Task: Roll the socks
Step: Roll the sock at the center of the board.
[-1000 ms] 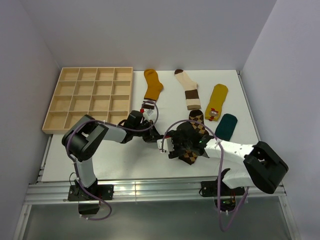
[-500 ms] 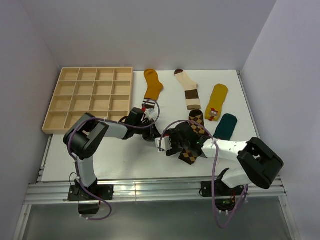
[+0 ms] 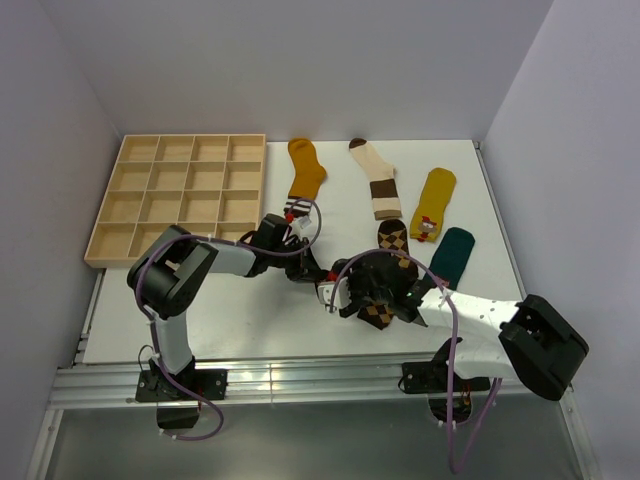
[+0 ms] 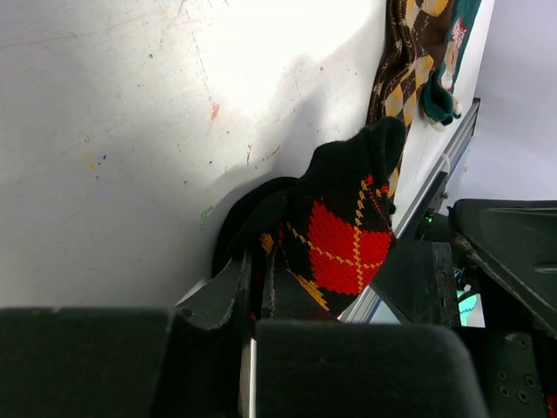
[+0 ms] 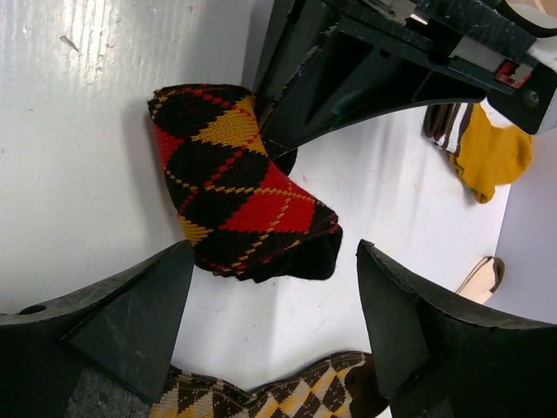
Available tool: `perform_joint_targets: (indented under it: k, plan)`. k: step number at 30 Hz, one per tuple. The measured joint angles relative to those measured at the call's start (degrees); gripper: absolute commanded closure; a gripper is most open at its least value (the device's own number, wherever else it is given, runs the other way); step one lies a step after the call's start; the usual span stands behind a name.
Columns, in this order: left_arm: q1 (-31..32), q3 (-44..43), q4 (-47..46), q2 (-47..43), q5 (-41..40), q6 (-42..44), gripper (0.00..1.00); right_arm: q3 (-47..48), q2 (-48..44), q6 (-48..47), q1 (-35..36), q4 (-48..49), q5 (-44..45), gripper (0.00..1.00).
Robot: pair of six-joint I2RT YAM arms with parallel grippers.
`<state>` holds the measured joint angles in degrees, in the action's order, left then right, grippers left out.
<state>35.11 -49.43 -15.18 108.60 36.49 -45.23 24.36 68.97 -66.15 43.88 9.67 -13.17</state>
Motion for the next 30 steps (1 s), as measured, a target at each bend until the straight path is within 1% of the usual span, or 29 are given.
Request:
perform_joint_targets:
  k: [4, 12, 18, 21, 24, 25, 26, 27, 28, 29, 30]
  plan:
    - [0.0, -0.1, 0.1, 0.1, 0.2, 0.4, 1.00, 0.0, -0.1, -1.2, 0.2, -1.7, -0.4, 0.17]
    - [-0.4, -1.1, 0.7, 1.2, 1.9, 0.7, 1.00, 0.0, 0.8, -4.2, 2.8, -3.2, -0.4, 0.16]
    - [-0.5, -1.9, 1.6, 1.6, 2.6, 1.1, 1.00, 1.1, 6.0, -6.0, 2.9, -2.4, 0.3, 0.16]
    - [-0.5, -2.3, 2.4, 1.7, 2.6, 1.3, 1.00, 2.6, 8.6, -6.4, 2.9, -1.1, 0.4, 0.19]
    - [-0.5, -2.4, 2.6, 1.7, 2.7, 1.7, 1.00, 4.1, 11.3, -6.2, 3.0, 0.1, 0.7, 0.30]
    - [-0.5, -2.4, 2.8, 1.7, 2.7, 1.7, 1.00, 4.6, 12.0, -5.9, 3.0, 0.2, 0.9, 0.37]
    - [-0.5, -2.5, 2.9, 1.7, 2.7, 1.8, 1.00, 4.9, 12.5, -5.7, 3.0, -0.1, 0.9, 0.40]
    - [-0.5, -2.6, 3.1, 1.7, 2.7, 2.1, 1.00, 5.0, 12.7, -5.4, 3.0, -0.4, 0.9, 0.47]
    - [-0.5, -2.7, 3.2, 1.7, 2.7, 2.2, 1.00, 5.3, 12.9, -5.2, 2.8, -1.3, 0.9, 0.67]
    - [-0.5, -2.7, 3.3, 1.7, 2.7, 2.4, 1.00, 5.7, 12.9, -4.9, 2.8, -2.3, 1.1, 0.75]
    - [-0.6, -2.8, 3.5, 1.7, 2.7, 2.6, 1.00, 6.1, 12.9, -4.9, 2.7, -3.1, 1.1, 0.79]
